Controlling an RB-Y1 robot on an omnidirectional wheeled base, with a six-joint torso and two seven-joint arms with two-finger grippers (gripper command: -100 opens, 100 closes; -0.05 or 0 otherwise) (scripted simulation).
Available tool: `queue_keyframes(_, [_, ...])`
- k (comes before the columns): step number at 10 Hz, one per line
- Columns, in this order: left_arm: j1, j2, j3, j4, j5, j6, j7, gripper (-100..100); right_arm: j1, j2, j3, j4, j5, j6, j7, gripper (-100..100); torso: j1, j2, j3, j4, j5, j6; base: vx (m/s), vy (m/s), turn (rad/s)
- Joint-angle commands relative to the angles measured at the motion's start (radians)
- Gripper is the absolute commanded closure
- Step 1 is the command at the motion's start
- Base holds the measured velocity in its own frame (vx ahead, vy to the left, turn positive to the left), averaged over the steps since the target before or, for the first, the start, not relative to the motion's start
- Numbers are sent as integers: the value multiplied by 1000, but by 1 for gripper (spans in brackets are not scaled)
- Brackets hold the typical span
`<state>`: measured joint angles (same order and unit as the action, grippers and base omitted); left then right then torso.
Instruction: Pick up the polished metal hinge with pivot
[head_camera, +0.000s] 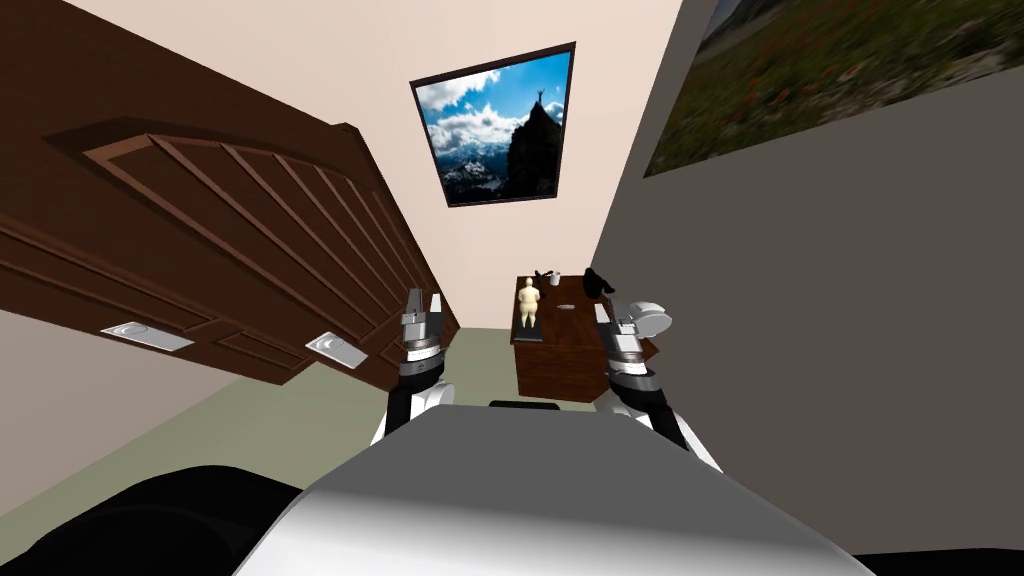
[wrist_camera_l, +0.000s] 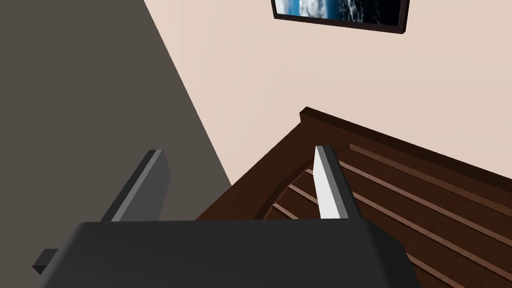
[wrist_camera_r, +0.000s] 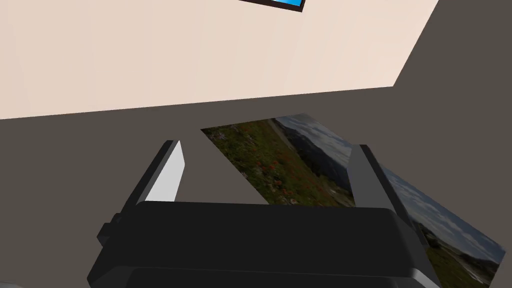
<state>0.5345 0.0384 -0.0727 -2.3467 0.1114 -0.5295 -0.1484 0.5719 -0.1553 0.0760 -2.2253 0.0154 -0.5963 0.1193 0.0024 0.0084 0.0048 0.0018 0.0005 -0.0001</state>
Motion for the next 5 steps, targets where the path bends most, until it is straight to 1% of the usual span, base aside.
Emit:
queue_keyframes(1, [0, 0, 0, 0, 0, 0, 0, 0, 2, -50, 6, 31, 20, -7, 10, -100, 0, 0, 0, 0, 0, 0, -128, 67, 92])
queue_keyframes(2, [0, 0, 0, 0, 0, 0, 0, 0, 7, -80, 11, 52, 33, -15, 16, -100, 1, 0, 0, 0, 0, 0, -169, 68, 118])
queue_keyframes(3, [0, 0, 0, 0, 0, 0, 0, 0, 7, -96, 11, 52, 33, -15, 16, -100, 2, 2, 1, 0, 0, 0, -137, 55, 47])
queue_keyframes(4, [0, 0, 0, 0, 0, 0, 0, 0, 11, -132, 16, 77, 48, -24, 23, -100, 1, 1, 1, 1, 0, 0, -112, 67, 83])
queue_keyframes(5, [0, 0, 0, 0, 0, 0, 0, 0, 11, -137, 16, 77, 48, -24, 23, -100, 1, 0, 0, 0, 0, 0, -75, 37, 38])
